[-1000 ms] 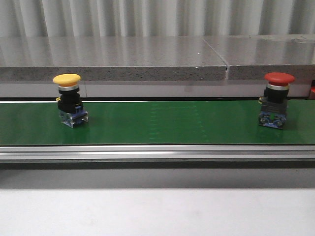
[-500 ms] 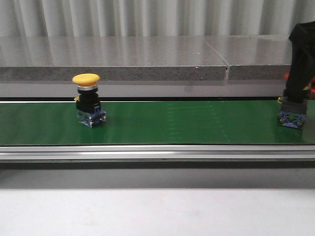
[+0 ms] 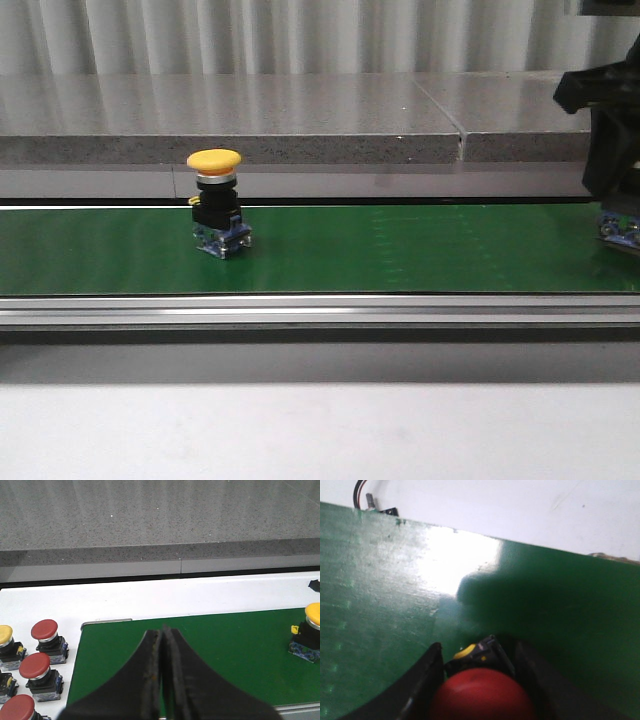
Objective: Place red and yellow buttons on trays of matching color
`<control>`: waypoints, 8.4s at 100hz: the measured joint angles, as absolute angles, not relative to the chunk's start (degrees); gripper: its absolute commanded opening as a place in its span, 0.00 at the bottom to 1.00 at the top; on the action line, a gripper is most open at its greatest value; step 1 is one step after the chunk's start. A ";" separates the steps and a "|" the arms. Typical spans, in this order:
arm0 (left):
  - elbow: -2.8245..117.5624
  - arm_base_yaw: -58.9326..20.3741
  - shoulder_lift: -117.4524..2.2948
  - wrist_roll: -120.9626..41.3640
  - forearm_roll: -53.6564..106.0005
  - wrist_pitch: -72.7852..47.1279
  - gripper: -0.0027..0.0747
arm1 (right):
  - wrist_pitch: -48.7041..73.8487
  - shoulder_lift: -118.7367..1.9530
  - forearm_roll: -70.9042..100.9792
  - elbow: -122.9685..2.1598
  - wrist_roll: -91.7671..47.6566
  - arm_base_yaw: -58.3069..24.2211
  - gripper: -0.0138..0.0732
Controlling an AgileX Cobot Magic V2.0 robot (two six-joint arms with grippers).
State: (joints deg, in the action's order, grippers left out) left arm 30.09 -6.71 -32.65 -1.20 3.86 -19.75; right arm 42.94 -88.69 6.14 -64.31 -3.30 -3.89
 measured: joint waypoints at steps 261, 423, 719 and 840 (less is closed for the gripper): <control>30.09 -6.71 -32.65 -1.20 3.90 -19.75 0.01 | 54.47 -95.79 5.40 -84.16 -7.24 18.75 0.71; 30.00 -6.71 -32.65 -1.20 3.90 -19.75 0.01 | 41.16 -91.67 8.31 -65.51 -9.53 -11.90 0.45; 30.00 -6.71 -32.65 -1.20 3.90 -19.75 0.01 | 42.07 -61.43 10.29 -57.26 -7.44 8.97 0.90; 30.00 -6.71 -32.65 -1.20 3.90 -19.75 0.01 | 42.83 -45.09 10.29 -45.69 -7.92 7.14 0.08</control>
